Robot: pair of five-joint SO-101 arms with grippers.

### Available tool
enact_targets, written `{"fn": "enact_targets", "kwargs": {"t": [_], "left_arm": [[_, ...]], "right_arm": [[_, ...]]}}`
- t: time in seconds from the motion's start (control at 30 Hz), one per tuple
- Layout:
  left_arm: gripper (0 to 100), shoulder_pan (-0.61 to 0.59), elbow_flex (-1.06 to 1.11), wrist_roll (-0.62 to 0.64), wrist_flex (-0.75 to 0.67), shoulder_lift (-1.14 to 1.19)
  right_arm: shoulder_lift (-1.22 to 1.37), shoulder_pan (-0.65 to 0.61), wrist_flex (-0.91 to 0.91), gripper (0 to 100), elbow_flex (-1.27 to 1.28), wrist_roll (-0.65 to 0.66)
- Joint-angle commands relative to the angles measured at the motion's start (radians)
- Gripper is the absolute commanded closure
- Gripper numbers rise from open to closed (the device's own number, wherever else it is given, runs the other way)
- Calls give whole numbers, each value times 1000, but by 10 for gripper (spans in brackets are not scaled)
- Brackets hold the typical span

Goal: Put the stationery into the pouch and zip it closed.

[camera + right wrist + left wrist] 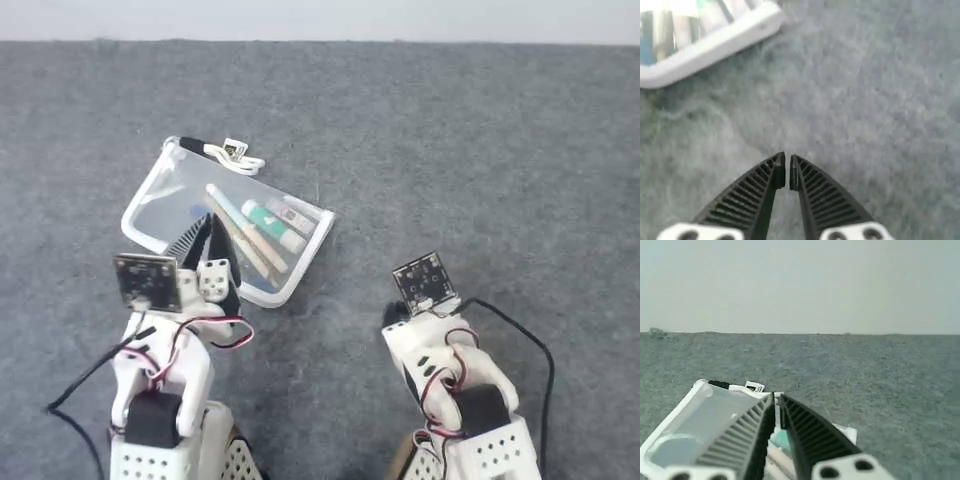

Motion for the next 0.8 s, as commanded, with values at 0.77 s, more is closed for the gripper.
{"fn": "enact_targets", "kwargs": {"t": [0.77], "left_arm": [[987,58,202,-281,83,-14]], "right_arm": [[-16,15,219,991,21,-6]]}}
